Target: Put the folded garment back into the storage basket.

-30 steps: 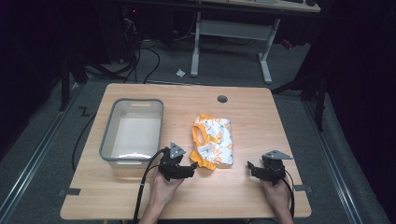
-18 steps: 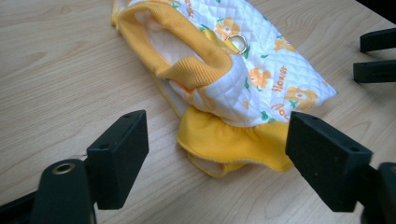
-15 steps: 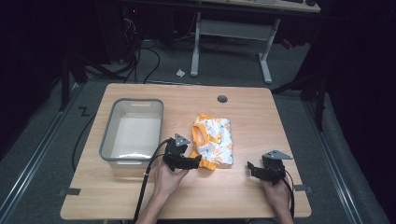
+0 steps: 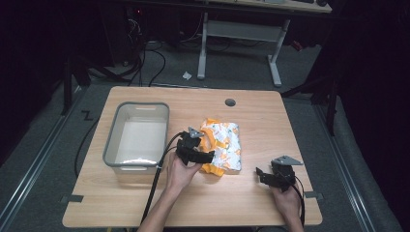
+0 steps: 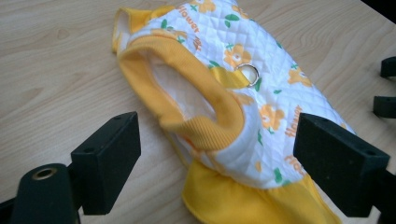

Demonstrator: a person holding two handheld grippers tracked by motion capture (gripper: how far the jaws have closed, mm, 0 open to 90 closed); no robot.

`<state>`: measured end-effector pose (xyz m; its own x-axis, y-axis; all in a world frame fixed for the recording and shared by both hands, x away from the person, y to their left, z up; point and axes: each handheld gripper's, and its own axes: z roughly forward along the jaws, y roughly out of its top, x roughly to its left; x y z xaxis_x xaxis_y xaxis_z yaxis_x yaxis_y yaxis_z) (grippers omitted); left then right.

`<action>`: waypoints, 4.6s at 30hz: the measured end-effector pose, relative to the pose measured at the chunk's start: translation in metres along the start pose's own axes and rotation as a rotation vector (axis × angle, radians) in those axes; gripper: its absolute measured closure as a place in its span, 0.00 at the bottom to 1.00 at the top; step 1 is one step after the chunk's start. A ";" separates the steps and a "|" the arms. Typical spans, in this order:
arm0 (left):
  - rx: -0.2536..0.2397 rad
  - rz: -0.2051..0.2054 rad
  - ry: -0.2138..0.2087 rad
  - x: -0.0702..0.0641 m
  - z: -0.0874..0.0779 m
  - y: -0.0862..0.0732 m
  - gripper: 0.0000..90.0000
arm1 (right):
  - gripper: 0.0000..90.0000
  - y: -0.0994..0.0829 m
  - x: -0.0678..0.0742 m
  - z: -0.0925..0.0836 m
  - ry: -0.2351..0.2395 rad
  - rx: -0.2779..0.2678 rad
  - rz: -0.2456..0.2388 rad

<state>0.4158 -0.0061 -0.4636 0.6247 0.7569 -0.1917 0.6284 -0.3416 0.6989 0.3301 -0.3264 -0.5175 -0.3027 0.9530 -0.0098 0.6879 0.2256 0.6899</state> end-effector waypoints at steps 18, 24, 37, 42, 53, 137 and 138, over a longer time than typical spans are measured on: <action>0.082 0.000 0.046 0.001 0.047 0.019 0.19 | 0.32 0.000 0.000 0.000 0.000 0.000 0.000; 0.114 -0.008 0.073 0.004 0.059 0.015 0.21 | 0.32 0.000 0.000 0.000 0.000 0.000 0.000; 0.156 -0.014 0.078 0.004 0.074 0.009 0.30 | 0.32 0.000 0.000 0.000 0.001 0.000 0.000; 0.151 0.007 0.073 -0.001 0.074 0.008 0.45 | 0.32 0.000 0.000 0.000 0.003 0.000 -0.002; 0.116 -0.057 -0.013 0.002 0.073 0.005 0.74 | 0.32 0.000 0.000 0.000 0.002 -0.001 -0.002; -0.181 -0.022 -0.124 0.028 -0.083 0.016 0.81 | 0.32 0.000 0.000 0.000 0.004 0.000 -0.008; -0.183 -0.022 -0.126 0.029 -0.084 0.017 0.81 | 0.32 0.000 0.000 0.000 0.004 -0.001 -0.008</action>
<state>0.4052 0.0573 -0.3995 0.6722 0.6835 -0.2846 0.5548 -0.2106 0.8049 0.3297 -0.3261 -0.5176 -0.3109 0.9504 -0.0118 0.6852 0.2327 0.6902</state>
